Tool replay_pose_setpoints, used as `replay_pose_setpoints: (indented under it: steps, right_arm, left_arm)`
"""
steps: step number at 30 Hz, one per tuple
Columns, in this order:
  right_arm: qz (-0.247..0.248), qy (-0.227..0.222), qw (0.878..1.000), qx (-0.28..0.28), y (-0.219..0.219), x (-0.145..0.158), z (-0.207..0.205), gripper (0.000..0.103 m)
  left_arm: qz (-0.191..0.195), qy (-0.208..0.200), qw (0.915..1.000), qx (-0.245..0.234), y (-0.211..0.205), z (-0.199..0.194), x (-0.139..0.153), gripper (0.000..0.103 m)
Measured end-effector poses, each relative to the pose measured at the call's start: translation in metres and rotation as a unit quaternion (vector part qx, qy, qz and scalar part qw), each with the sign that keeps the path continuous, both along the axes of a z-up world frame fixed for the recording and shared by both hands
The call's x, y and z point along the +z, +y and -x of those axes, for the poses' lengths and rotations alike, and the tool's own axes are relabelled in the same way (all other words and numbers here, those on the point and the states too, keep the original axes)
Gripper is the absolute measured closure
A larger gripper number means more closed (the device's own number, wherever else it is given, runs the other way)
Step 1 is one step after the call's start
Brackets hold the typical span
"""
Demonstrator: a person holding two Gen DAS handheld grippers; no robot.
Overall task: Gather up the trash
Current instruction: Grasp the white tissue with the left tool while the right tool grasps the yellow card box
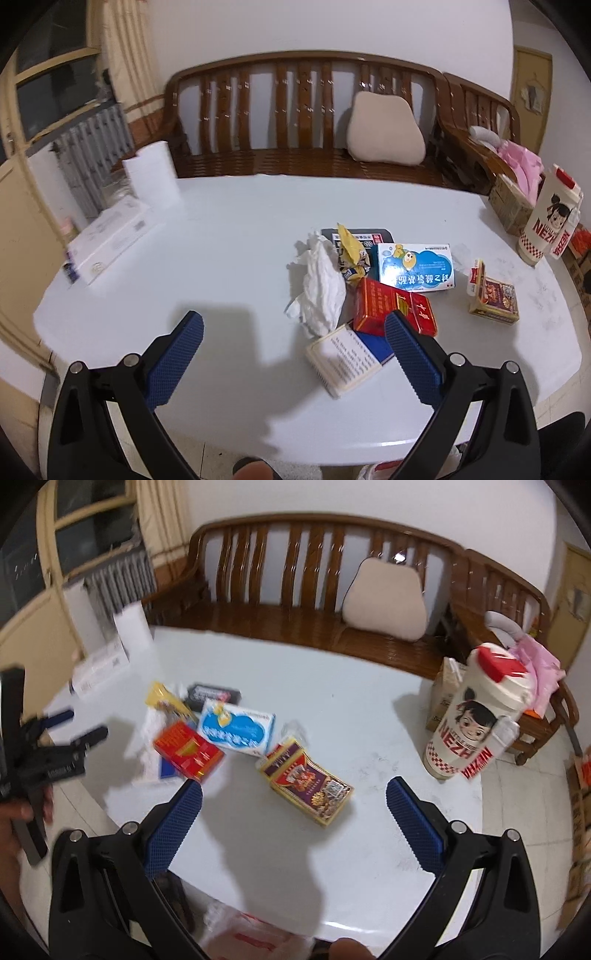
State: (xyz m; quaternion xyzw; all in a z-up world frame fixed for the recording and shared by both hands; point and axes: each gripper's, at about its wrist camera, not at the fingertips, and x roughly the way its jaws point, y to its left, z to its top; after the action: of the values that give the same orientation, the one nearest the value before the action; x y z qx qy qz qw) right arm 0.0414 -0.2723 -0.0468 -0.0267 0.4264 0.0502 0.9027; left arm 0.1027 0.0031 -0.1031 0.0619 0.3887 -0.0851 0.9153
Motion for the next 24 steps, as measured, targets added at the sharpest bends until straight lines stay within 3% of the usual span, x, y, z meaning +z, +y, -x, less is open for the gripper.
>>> replay_pose_setpoints:
  steps: [8, 16, 24]
  right_arm:
    - [0.002, 0.08, 0.991, 0.11, -0.002, -0.053, -0.046, 0.005]
    - [0.024, 0.143, 0.966, 0.215, 0.001, -0.096, -0.079, 0.005]
    - [0.033, 0.167, 0.959, 0.228, 0.001, -0.12, -0.096, 0.005]
  left_arm:
    - [-0.001, 0.025, 0.999, -0.036, -0.014, -0.041, -0.029, 0.007]
    - [0.013, 0.057, 0.9969, -0.053, -0.021, -0.067, -0.055, 0.007]
    - [0.025, 0.073, 0.9957, -0.052, -0.018, -0.083, -0.069, 0.007]
